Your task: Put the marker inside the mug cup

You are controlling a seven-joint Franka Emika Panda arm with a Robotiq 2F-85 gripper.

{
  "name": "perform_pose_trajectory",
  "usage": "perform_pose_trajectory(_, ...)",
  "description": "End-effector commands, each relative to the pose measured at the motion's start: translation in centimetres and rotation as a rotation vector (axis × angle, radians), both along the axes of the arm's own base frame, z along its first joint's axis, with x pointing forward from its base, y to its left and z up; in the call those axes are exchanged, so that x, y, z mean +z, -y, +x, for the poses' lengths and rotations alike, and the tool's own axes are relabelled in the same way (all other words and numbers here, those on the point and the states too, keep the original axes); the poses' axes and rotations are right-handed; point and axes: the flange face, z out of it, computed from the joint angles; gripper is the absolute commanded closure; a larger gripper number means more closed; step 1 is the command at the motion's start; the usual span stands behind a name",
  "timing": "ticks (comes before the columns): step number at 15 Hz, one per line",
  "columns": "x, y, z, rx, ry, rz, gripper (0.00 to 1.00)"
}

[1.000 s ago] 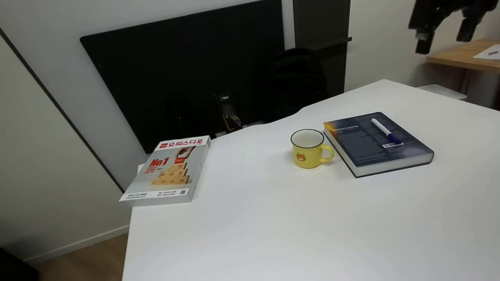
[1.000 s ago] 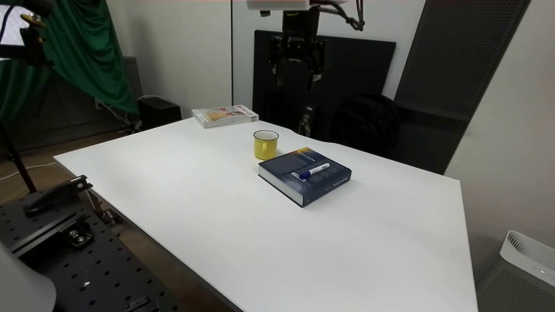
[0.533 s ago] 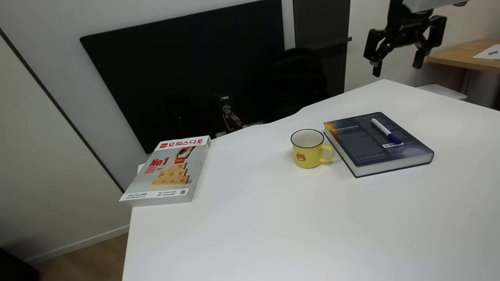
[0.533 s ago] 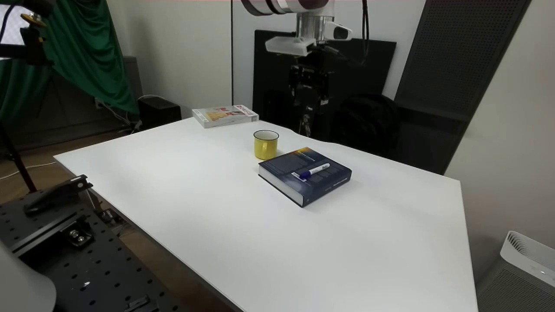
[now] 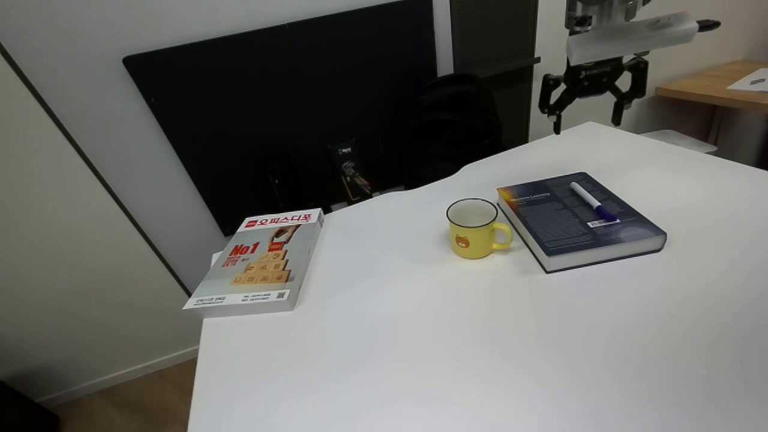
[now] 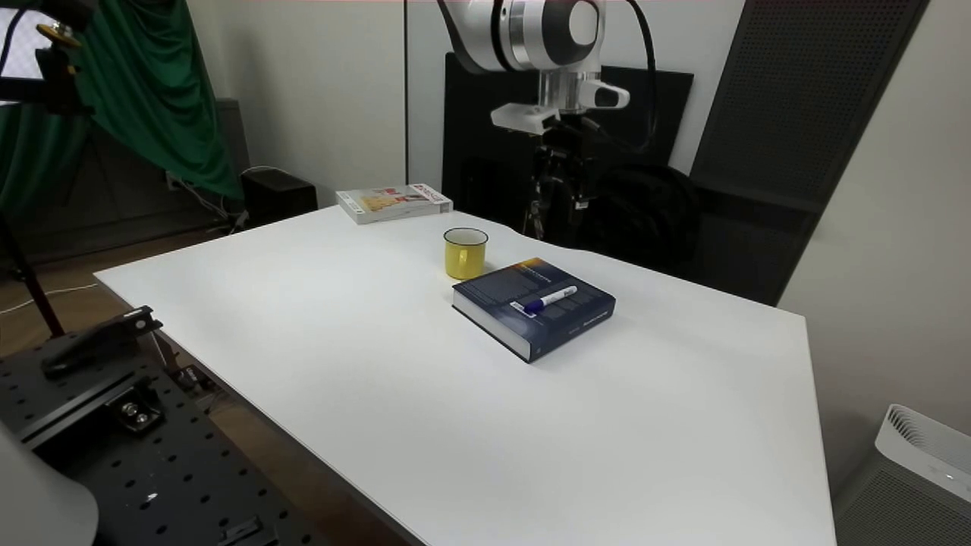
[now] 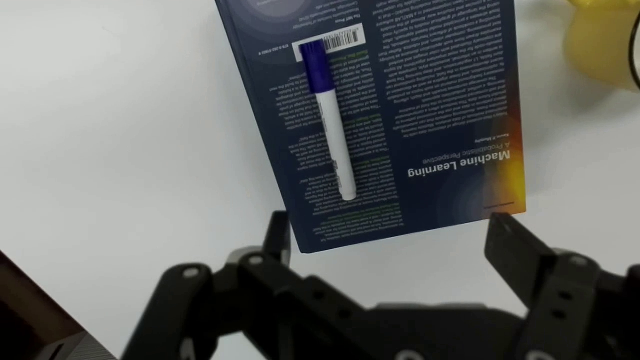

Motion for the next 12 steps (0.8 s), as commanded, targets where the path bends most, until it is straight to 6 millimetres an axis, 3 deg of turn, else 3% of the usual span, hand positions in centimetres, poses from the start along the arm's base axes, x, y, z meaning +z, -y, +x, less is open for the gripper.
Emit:
perform_pose_trajectory(1,0.0,0.0,0.2,-0.001,-0.001,0.000,0.00)
perform_pose_trajectory(5,0.2,0.0,0.4,-0.007,0.001,-0.001,0.00)
perform_pose_trajectory(12,-3.1,0.4,2.2,0.103,-0.038,0.025,0.00)
